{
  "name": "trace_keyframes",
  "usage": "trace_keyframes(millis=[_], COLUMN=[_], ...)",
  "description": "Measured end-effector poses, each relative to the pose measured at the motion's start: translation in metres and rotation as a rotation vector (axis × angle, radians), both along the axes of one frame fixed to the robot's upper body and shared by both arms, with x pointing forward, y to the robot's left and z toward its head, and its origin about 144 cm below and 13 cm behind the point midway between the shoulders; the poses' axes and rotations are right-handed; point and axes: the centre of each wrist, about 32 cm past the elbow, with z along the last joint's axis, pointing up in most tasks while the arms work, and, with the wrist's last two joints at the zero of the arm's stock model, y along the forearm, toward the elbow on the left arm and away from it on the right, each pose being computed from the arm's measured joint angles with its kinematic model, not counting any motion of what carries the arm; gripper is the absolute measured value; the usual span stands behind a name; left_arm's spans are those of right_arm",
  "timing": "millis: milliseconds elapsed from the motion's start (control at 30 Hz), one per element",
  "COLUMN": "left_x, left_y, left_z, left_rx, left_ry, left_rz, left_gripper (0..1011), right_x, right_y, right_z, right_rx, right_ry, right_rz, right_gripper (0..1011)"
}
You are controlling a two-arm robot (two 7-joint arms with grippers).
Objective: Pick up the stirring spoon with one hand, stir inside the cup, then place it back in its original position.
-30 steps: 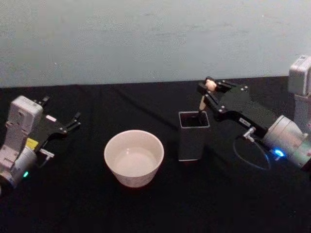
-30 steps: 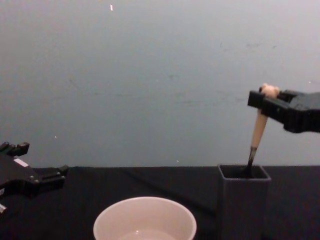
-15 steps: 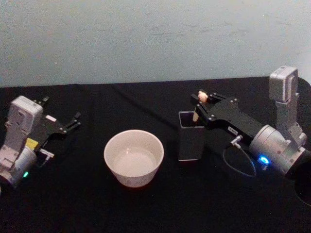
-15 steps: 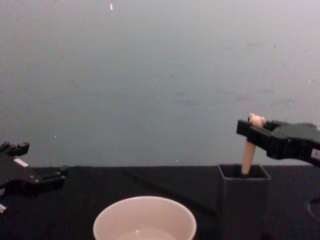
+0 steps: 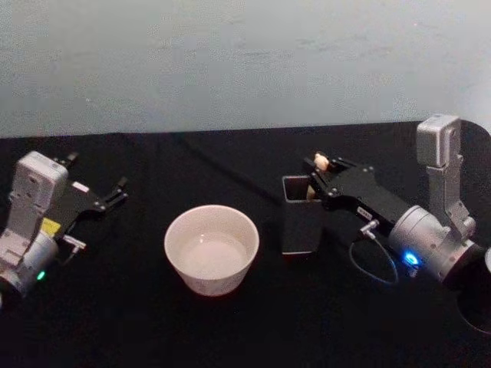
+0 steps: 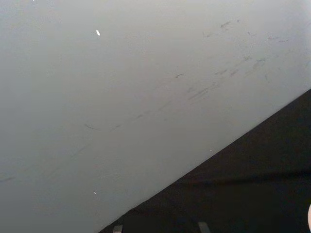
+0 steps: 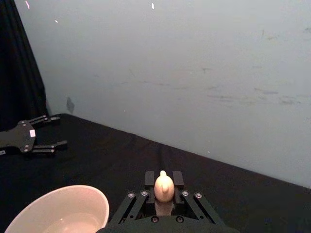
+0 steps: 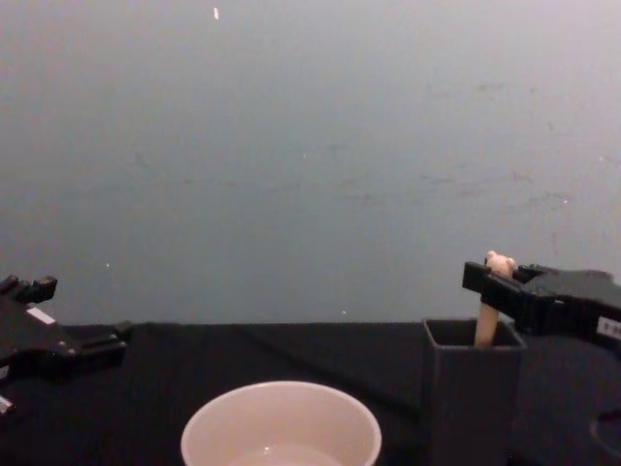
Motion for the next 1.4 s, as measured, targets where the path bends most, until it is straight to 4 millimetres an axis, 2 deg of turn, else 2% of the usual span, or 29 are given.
trace_keyframes(millis=[767, 1000, 1033, 1100, 1200, 1233, 1333, 1400], left_x=[0.0000, 0.0000, 0.0000, 0.0000, 0.0000, 0.0000, 0.0000, 0.0000], left_y=[0.0000, 0.0000, 0.0000, 0.0000, 0.0000, 0.0000, 0.0000, 0.0000], left_z=[0.0000, 0.0000, 0.0000, 0.0000, 0.0000, 0.0000, 0.0000, 0.0000], left_rx=[0.000, 0.000, 0.000, 0.000, 0.000, 0.000, 0.000, 0.000], left_ry=[0.000, 0.000, 0.000, 0.000, 0.000, 0.000, 0.000, 0.000], left_rz=[0.000, 0.000, 0.000, 0.000, 0.000, 0.000, 0.000, 0.000], left_gripper=[1001, 1001, 1001, 1001, 1002, 1001, 1001, 1001], right_x=[-0.0006, -0.0005, -0.0005, -0.0005, -0.0005, -0.0005, -0.0005, -0.0005], right_y=[-0.0003, -0.0004, -0.0004, -0.0003, -0.0003, -0.0003, -0.0003, -0.0003], right_z=[-0.0027, -0.0023, -0.0023, -0.0022, -0.0022, -0.0021, -0.0021, -0.0021], right_rx=[-0.007, -0.006, -0.006, -0.006, -0.006, -0.005, -0.005, -0.005], right_ry=[0.014, 0.013, 0.013, 0.012, 0.012, 0.012, 0.011, 0.011], right_rz=[-0.012, -0.011, -0.011, -0.011, -0.011, -0.010, -0.010, -0.010], right_gripper=[207, 374, 438, 477, 582, 644, 704, 781])
